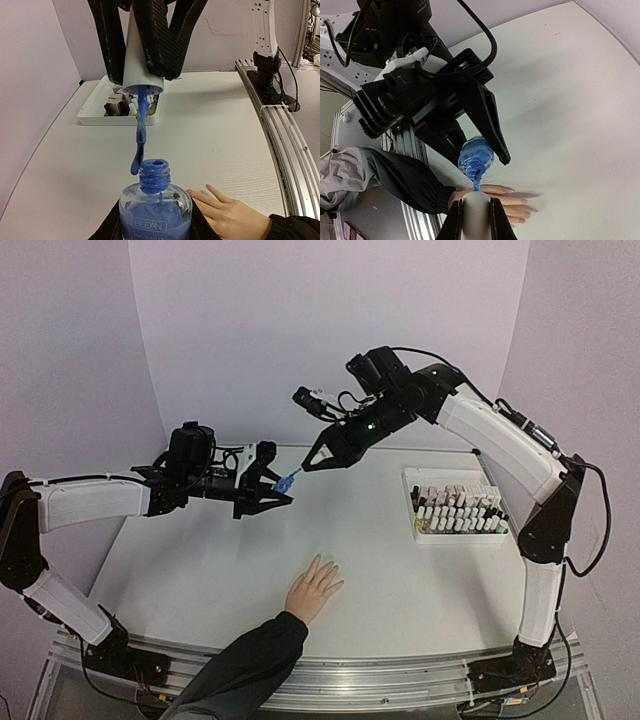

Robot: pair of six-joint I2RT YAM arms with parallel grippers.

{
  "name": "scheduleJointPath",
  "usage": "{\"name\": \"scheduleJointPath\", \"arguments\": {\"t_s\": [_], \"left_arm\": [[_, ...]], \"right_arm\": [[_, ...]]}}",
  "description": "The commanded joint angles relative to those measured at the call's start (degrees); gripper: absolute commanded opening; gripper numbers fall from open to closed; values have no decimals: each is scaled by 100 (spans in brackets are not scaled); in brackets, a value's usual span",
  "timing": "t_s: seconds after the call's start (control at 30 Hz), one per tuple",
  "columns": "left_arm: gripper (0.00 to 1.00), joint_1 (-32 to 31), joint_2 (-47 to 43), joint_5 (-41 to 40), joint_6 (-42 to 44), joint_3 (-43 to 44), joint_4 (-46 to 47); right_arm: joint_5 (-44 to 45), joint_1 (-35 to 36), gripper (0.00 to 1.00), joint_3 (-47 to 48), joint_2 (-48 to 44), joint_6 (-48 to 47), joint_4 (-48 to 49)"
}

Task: Paint the nails
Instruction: Remove the excess polish from the bottle rim.

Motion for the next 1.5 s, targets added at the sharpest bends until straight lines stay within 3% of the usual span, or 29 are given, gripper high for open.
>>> {"name": "scheduleJointPath", "arguments": {"t_s": [0.0, 1.03, 1.47], "left_arm": [[0, 25, -47, -41, 52, 43, 184], [0, 114, -97, 5, -138, 79, 359], [0, 121, -110, -140, -314, -94, 603]], "right_arm": [[-234, 3, 0, 224, -144, 73, 157], [126, 5, 0, -744, -536, 178, 237], [391, -1, 0, -646, -762, 227, 237]]}}
